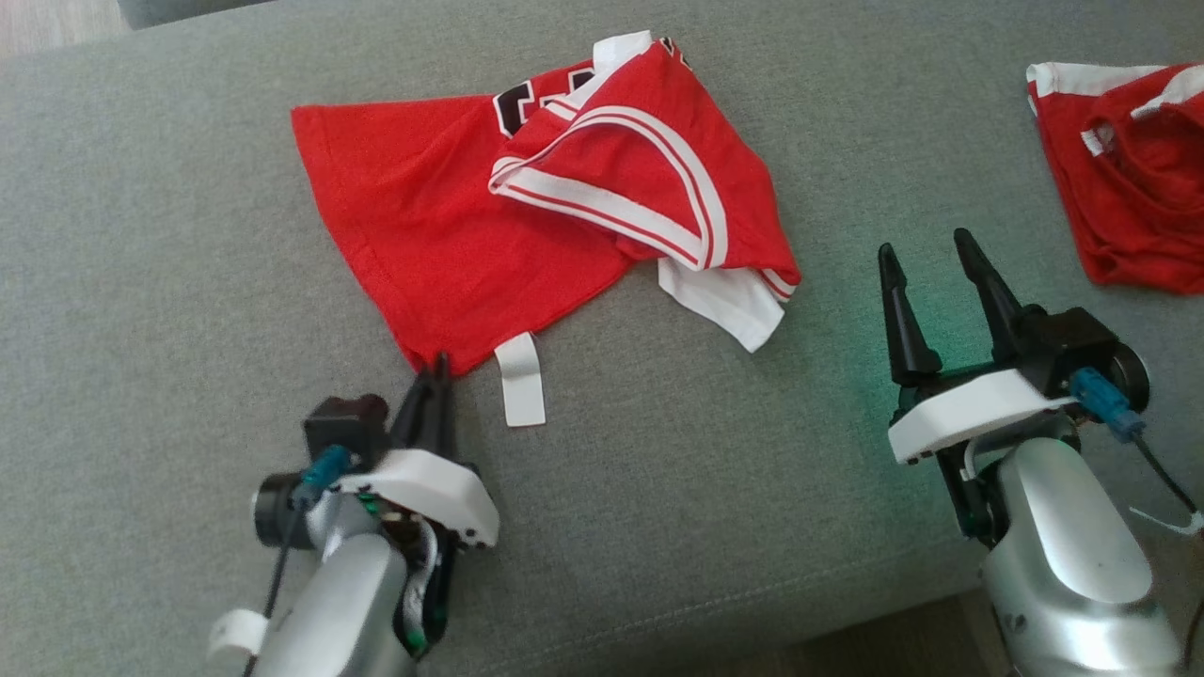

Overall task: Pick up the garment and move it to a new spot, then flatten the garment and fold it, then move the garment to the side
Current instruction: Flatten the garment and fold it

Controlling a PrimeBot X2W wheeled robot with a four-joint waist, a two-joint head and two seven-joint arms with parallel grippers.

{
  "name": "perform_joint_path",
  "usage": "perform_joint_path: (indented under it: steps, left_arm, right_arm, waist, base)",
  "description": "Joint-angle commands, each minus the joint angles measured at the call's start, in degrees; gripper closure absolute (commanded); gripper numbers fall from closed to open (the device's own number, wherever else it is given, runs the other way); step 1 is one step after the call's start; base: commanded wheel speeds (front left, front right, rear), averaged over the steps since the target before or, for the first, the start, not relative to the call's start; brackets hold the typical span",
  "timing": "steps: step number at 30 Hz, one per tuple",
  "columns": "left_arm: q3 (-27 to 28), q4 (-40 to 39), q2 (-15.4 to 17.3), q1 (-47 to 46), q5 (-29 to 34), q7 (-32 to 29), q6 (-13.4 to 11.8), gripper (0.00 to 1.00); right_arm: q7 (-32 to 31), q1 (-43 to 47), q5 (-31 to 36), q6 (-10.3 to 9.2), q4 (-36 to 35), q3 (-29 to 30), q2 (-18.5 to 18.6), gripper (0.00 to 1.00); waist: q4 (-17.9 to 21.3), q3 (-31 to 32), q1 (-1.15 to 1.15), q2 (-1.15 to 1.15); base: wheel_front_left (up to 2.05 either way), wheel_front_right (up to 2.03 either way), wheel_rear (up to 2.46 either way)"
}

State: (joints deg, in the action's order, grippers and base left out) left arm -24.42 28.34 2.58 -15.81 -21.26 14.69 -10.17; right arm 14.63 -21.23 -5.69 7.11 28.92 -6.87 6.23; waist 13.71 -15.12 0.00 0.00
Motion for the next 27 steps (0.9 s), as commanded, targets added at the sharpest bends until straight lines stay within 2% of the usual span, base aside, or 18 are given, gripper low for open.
perform_joint_path:
  steps: [1,7,17,22,26,27]
  left_arm:
    - [2.4,-1.4,0.3,-1.7,0.6,0.3,-0.4,1.00]
    - [11.2,-6.6,0.3,0.7,3.4,0.3,-1.7,1.00]
    - [26.2,-15.8,0.3,5.4,9.3,0.3,-1.1,1.00]
    - [30.6,-17.6,0.3,6.7,10.2,0.3,-1.5,1.00]
    - [31.9,-17.9,0.3,7.6,10.0,0.3,-2.6,1.00]
    - [31.8,-17.8,0.3,7.8,10.0,0.3,-2.7,0.84]
  right_arm:
    - [0.4,-1.2,-0.6,0.37,-2.0,-0.6,-0.3,0.00]
    - [0.4,1.3,-1.0,0.37,-1.6,1.5,-1.3,0.00]
    - [0.4,3.9,-0.5,0.37,-0.4,2.3,-2.1,0.00]
    - [0.4,4.1,-0.5,0.37,0.3,1.6,-2.4,0.00]
    - [0.4,4.2,-0.5,0.37,0.8,0.9,-2.5,0.00]
    - [0.4,4.2,-0.5,0.37,0.9,0.6,-2.5,0.00]
  waist:
    - [0.1,0.1,0.00,0.00]
    - [-0.8,1.6,0.00,0.00]
    - [-4.4,4.1,0.00,0.00]
    - [-5.7,4.5,0.00,0.00]
    - [-6.8,4.5,0.00,0.00]
    - [-7.0,4.5,0.00,0.00]
  base:
    - [0.00,0.00,0.00]
    - [0.00,0.00,0.00]
    - [0.00,0.00,0.00]
    - [0.00,0.00,0.00]
    - [0.00,0.00,0.00]
    - [0.00,0.00,0.00]
